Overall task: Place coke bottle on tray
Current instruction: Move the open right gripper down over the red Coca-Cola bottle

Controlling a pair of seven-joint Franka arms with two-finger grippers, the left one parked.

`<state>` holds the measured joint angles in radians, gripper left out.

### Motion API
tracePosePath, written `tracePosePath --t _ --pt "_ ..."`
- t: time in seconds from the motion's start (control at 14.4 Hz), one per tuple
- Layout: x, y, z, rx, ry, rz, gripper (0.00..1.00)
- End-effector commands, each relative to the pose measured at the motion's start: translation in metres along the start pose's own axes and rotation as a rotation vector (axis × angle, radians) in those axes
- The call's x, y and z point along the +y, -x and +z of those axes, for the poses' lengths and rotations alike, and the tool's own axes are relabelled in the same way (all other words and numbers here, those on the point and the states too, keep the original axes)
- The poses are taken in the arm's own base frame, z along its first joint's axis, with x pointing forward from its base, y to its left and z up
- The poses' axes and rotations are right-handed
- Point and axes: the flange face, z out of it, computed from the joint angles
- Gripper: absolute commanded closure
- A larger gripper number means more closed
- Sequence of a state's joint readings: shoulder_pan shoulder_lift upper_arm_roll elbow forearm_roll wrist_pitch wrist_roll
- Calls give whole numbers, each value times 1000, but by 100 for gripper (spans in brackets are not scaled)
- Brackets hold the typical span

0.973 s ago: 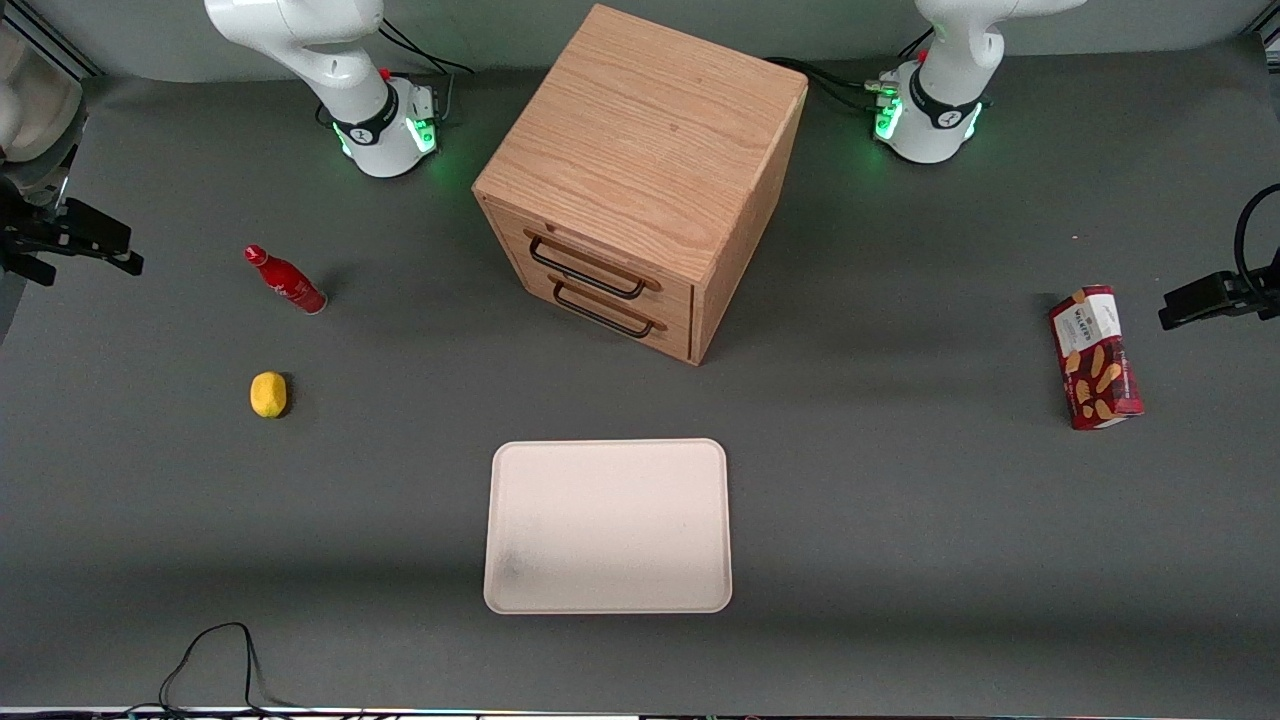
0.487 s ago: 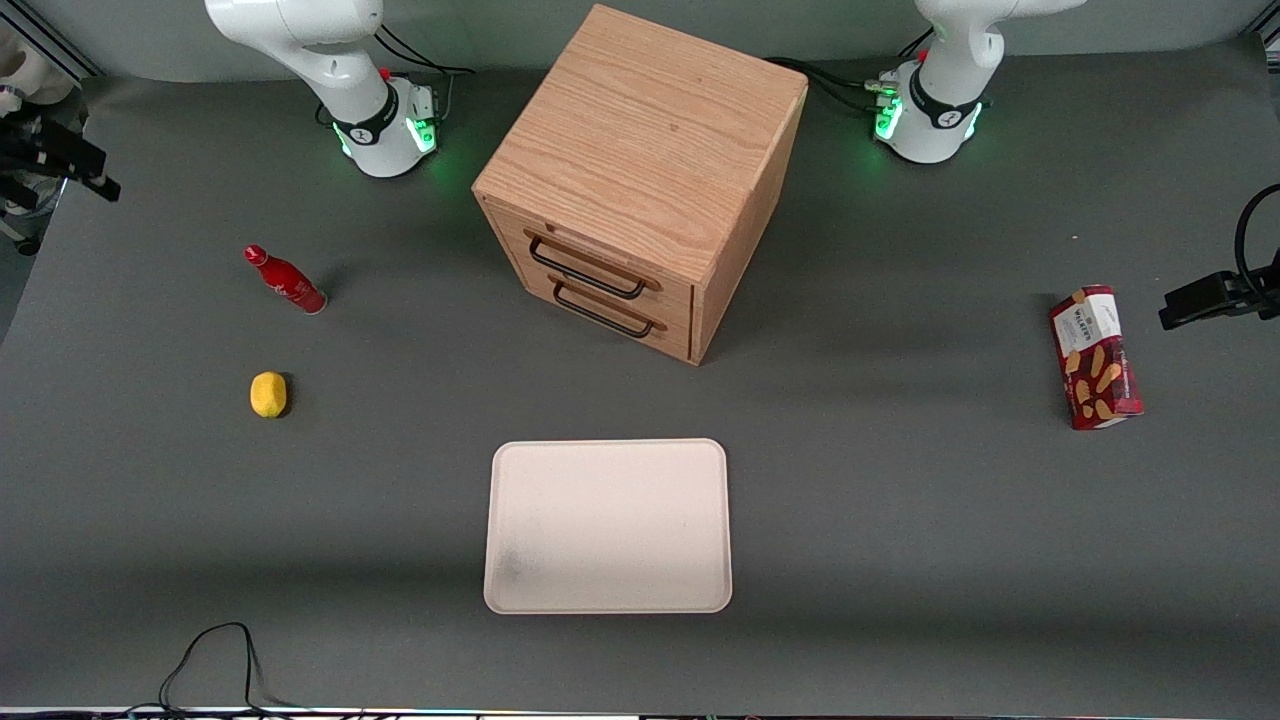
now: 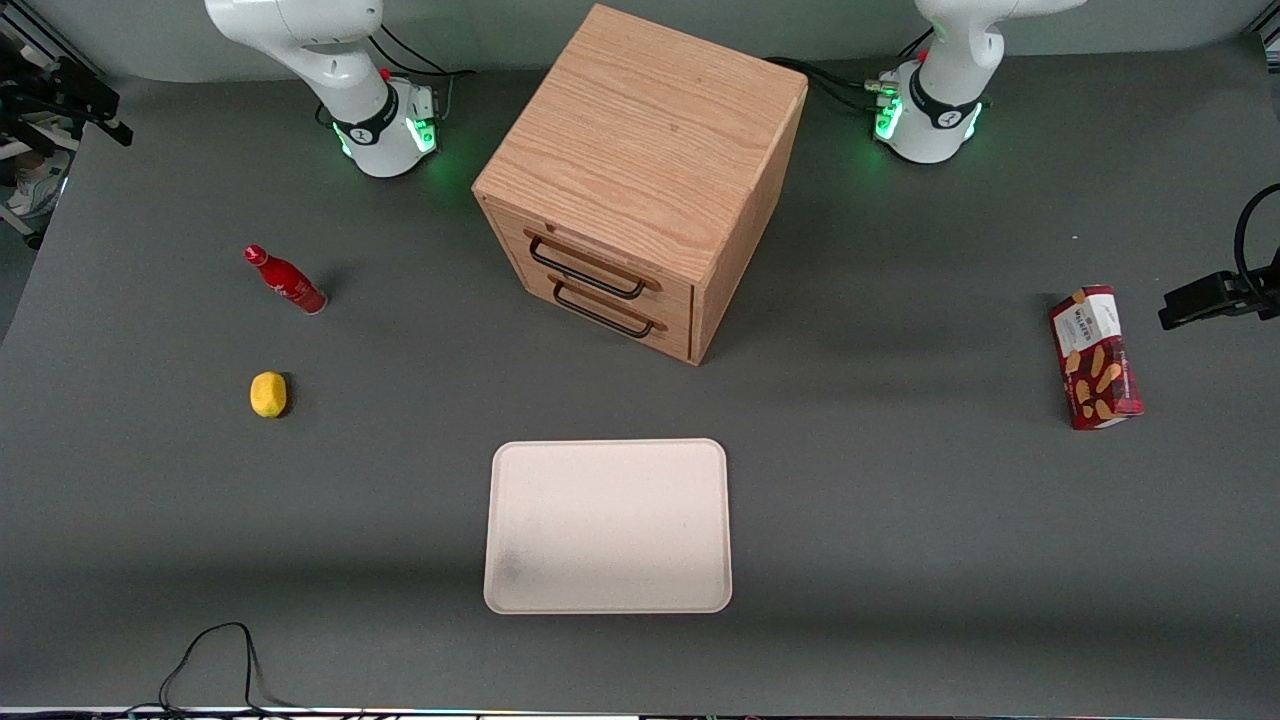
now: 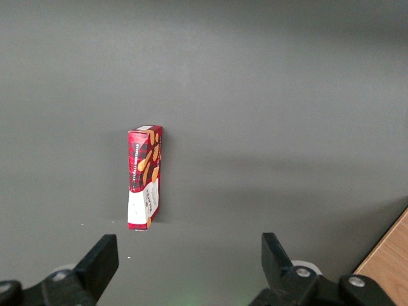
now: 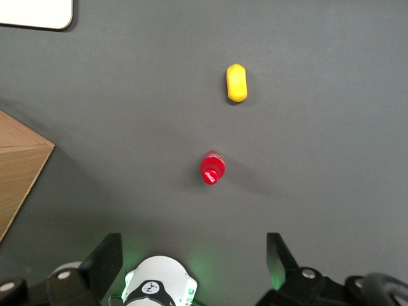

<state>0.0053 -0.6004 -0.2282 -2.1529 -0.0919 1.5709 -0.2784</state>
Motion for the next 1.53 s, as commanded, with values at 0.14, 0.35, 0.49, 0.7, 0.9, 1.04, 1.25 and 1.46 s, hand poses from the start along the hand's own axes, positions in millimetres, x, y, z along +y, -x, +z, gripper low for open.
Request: tracePosePath --t 0.14,0.35,0.49,0.7,0.9,1.04,1.25,1.46 --pt "-3 -9 55 19 18 -39 0" --pt "-7 -14 100 38 20 -51 0" --pt "-4 -12 133 47 10 -40 0" --pt "5 -12 180 63 -2 -19 0" --pt "1 -4 218 84 -7 -17 0" --pt "-1 0 230 82 -9 -17 0" --pt "-2 9 264 84 -14 -6 0" --pt "-3 17 284 81 -21 -10 0"
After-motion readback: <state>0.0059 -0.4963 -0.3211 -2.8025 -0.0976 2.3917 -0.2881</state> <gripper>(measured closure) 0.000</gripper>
